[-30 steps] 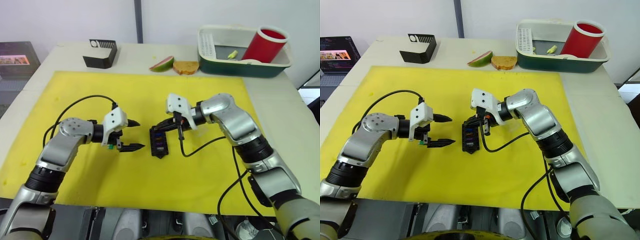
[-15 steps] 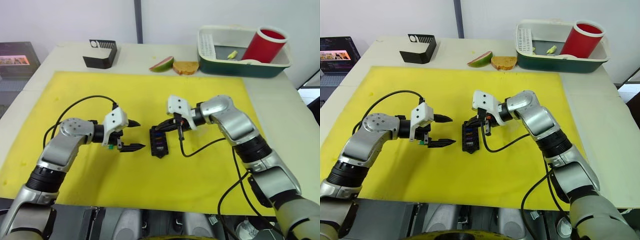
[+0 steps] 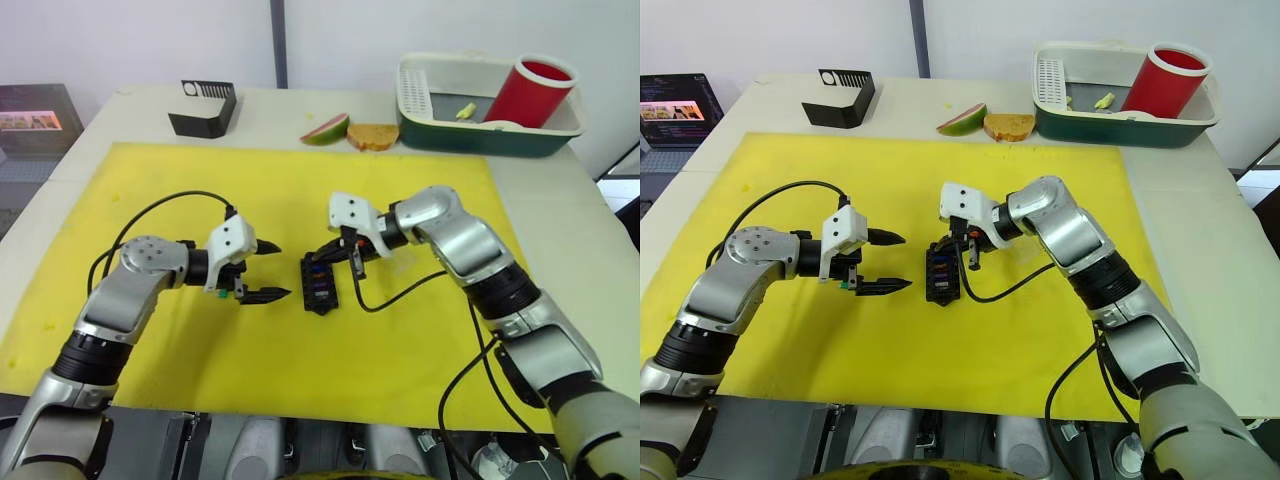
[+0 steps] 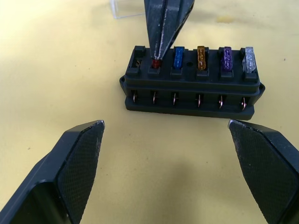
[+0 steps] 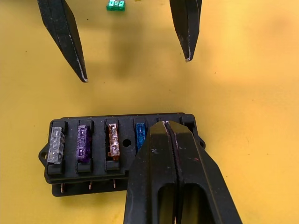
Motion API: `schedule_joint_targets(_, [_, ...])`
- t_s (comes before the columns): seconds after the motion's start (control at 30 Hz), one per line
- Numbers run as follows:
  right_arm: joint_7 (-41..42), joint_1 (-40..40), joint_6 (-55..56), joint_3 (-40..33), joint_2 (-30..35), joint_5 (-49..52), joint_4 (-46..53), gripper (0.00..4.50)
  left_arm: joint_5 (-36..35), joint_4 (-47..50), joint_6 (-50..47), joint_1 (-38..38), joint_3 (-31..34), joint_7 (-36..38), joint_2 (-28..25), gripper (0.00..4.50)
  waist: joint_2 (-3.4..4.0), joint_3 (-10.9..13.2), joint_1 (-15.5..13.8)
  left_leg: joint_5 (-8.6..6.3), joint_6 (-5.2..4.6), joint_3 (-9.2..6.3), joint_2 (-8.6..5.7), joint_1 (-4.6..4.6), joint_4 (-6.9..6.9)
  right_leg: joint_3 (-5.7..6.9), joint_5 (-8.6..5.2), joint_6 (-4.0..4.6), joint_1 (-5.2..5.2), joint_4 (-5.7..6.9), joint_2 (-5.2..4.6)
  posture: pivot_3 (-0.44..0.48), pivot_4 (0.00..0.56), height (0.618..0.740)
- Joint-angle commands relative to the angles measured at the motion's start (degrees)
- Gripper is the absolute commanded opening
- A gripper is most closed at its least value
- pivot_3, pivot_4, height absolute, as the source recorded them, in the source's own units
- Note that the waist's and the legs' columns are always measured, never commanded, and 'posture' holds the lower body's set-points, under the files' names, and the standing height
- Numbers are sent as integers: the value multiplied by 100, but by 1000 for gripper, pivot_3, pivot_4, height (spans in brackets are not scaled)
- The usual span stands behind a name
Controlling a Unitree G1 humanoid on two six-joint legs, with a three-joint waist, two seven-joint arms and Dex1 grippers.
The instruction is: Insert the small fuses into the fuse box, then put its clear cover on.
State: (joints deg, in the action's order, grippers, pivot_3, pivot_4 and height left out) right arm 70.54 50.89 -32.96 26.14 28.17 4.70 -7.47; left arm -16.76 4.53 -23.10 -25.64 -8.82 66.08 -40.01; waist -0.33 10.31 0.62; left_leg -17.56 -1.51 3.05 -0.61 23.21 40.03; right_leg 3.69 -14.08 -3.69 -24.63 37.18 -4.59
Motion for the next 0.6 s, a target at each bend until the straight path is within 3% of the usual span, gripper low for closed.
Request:
schedule_joint_targets(0.03, [57,-164,-253,32,89,4,29,13,-57,144,39,-119,70,0,7,4500,0,0,2,0,0,0,0,0,0,0,0,0,0,0,0,0,150,740])
schedule_joint_targets(0.37, [-17,68,-1118,-1130,324,1094,1188,13,-860,614,-706,-211,606,140,-236,4500,1,2,8,1,1,-3,0,14,0,0,0,0,-15,1,-1,0,150,740])
schedule_joint_targets(0.57, [208,-366,-970,-1583,1372,1272,1602,13,-1602,1289,-1504,353,1521,375,-1164,4500,1,3,13,1,3,-4,0,15,-4,0,0,0,-16,-8,-5,0,150,740])
schedule_joint_targets(0.6, [266,-488,-902,-1662,1561,1300,1650,255,-1706,1376,-1619,524,1710,419,-1350,4500,1,4,15,1,2,-4,1,16,-5,0,0,1,-16,-11,-6,0,150,740])
